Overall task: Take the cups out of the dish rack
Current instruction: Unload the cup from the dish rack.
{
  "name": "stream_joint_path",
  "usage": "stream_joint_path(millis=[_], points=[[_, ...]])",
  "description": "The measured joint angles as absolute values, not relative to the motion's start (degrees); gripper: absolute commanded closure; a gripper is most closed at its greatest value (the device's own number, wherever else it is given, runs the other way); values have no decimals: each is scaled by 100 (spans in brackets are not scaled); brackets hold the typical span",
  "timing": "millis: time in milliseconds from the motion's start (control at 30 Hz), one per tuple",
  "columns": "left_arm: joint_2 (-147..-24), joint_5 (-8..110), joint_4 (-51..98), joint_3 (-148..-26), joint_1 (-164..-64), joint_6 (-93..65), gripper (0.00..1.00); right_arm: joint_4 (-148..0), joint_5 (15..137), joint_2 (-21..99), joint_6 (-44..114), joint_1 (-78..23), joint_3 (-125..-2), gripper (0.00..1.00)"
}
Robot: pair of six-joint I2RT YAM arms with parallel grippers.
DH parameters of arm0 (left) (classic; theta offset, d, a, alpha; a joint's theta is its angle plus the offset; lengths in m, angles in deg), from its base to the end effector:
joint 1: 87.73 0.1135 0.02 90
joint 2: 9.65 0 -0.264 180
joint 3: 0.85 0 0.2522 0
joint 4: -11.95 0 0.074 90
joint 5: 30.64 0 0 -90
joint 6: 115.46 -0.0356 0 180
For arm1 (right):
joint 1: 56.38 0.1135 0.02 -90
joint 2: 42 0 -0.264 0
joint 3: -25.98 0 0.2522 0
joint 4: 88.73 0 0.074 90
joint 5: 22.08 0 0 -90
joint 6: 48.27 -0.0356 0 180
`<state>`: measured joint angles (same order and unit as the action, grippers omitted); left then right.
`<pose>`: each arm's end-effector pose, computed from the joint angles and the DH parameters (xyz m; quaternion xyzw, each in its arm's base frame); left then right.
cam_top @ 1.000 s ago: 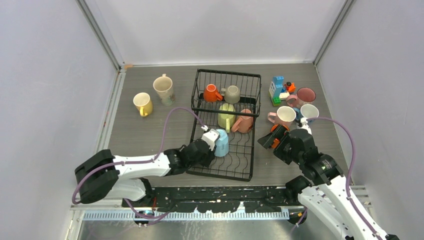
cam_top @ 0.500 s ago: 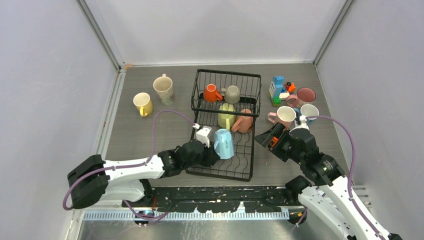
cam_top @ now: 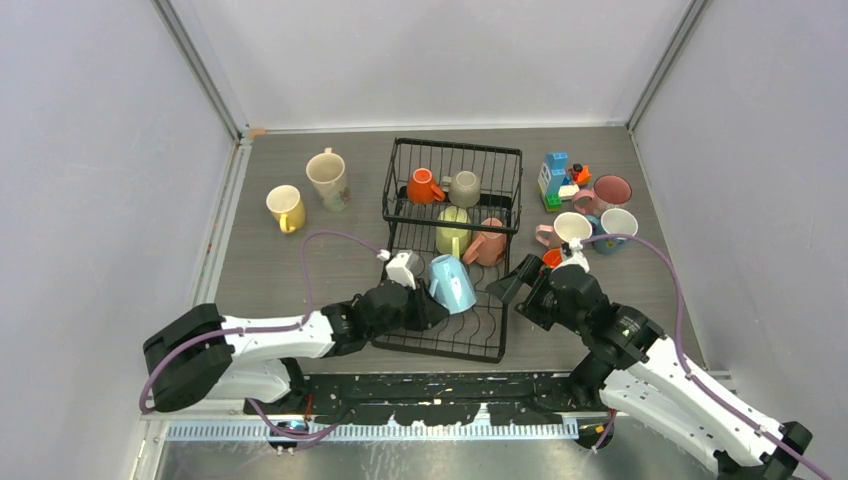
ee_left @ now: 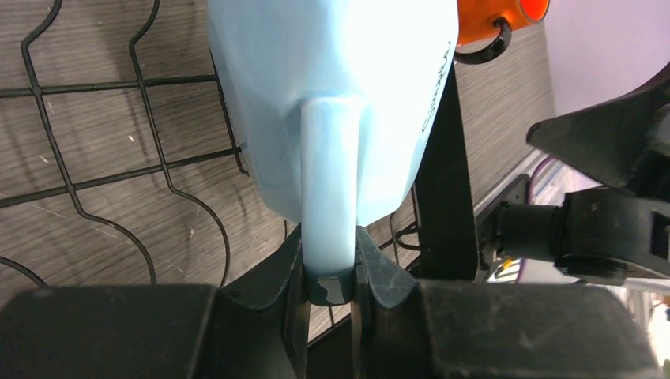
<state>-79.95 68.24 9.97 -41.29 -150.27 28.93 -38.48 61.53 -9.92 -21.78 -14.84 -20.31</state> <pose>0.1184 -0.2160 0.1854 0.0209 0.8547 -0.4037 0.3256 0.0994 0.0827 0.2513 0.1944 0.8687 0.3293 0.3150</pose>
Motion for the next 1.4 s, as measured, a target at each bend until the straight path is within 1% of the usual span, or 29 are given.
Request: stream_joint_path(millis=[167, 367, 867, 1133, 1400], points=[[-8026, 6862, 608, -3941, -15023, 3420, 100, -4209, 5989, -778, -2462, -1186, -1861, 9], [-8030, 6877, 286, -3770, -15023, 3872, 100, -4707, 5867, -505, -2785, -859, -1736, 12], [-8030, 6879, -418, -3460, -15023, 4537, 100, -5660, 5834, -17, -3284, -730, -1533, 14], [-8021, 6872, -767, -3453, -15023, 4690, 100, -5887, 5832, 79, -3441, -721, -1435, 15], [-7978, 6827, -1097, -3357, -15023, 4978, 100, -6436, 5836, 77, -3679, -721, -1352, 24]])
